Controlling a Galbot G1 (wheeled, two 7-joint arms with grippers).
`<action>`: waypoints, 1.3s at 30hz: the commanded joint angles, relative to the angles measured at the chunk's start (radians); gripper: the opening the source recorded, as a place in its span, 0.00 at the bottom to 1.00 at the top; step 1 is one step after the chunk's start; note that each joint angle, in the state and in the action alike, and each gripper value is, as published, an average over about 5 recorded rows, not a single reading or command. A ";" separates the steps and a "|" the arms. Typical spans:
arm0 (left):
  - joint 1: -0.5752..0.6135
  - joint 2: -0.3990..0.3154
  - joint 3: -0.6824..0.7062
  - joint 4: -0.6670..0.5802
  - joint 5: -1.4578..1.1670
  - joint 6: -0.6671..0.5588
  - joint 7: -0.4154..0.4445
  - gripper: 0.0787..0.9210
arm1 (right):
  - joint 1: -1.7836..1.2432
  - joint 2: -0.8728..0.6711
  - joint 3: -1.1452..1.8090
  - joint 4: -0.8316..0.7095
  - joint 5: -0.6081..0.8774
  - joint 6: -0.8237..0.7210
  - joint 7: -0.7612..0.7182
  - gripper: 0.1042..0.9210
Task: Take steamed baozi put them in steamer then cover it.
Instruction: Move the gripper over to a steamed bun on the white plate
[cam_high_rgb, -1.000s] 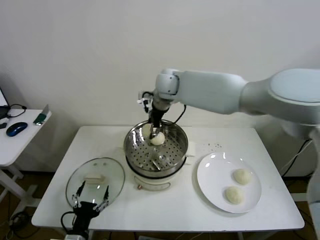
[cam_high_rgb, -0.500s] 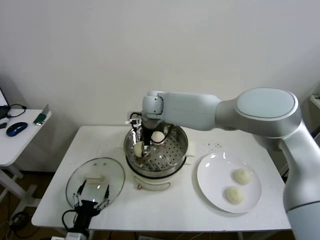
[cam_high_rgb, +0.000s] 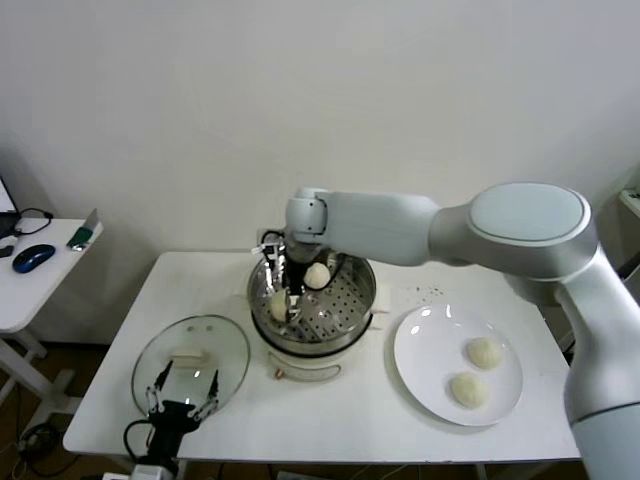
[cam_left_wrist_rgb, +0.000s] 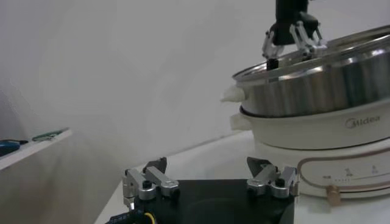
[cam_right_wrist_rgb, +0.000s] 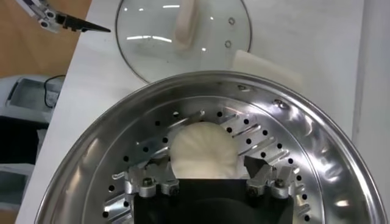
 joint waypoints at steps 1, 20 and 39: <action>0.006 0.004 0.000 -0.002 -0.001 -0.003 -0.002 0.88 | 0.167 -0.173 -0.024 0.142 0.004 0.032 -0.043 0.88; 0.016 -0.004 0.014 -0.013 0.014 -0.015 0.007 0.88 | 0.164 -0.863 -0.099 0.581 -0.350 0.065 -0.085 0.88; 0.057 -0.049 0.015 -0.006 0.051 -0.019 0.001 0.88 | -0.300 -1.005 0.137 0.533 -0.650 0.101 -0.094 0.88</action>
